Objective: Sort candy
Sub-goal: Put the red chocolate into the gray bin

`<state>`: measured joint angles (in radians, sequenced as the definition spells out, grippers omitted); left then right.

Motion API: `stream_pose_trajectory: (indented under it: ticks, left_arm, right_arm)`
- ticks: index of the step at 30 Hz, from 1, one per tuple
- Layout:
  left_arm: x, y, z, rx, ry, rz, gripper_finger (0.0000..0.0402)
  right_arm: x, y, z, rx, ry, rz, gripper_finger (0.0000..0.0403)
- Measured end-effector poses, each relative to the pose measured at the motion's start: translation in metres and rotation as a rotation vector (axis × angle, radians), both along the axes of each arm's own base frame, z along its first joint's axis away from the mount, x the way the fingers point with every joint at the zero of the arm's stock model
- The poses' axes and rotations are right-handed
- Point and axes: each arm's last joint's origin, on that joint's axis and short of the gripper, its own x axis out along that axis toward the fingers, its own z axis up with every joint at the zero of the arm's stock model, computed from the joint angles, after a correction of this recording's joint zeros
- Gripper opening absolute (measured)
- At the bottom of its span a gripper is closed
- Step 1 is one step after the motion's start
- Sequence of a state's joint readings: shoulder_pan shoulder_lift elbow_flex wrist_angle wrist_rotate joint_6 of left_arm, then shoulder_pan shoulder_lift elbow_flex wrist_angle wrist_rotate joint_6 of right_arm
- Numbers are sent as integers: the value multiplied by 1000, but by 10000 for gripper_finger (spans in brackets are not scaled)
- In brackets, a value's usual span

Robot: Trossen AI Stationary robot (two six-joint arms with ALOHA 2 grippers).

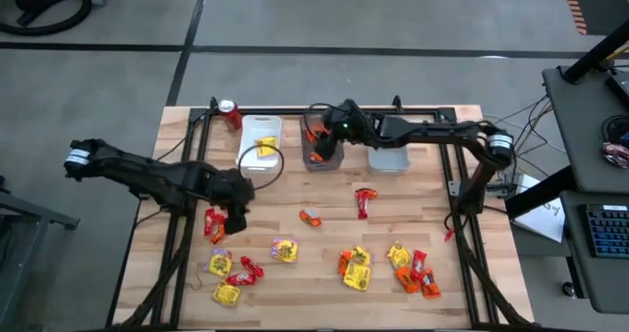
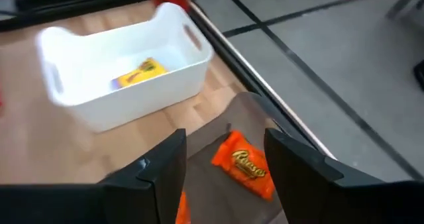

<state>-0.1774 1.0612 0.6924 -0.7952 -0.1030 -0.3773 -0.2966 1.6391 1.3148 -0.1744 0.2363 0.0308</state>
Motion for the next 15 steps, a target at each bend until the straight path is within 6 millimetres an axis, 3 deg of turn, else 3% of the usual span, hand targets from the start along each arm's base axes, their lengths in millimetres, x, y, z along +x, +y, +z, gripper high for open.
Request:
stream_pose_trajectory:
  ticks: [7, 15]
  left_arm:
    - [8, -7, -16, 111, 75, 53, 172]
    - [14, -9, -38, 148, 227, 56, 186]
  right_arm:
    - [-24, 42, 37, -39, 36, 125, 194]
    - [-80, 76, 77, 9, 81, 172, 194]
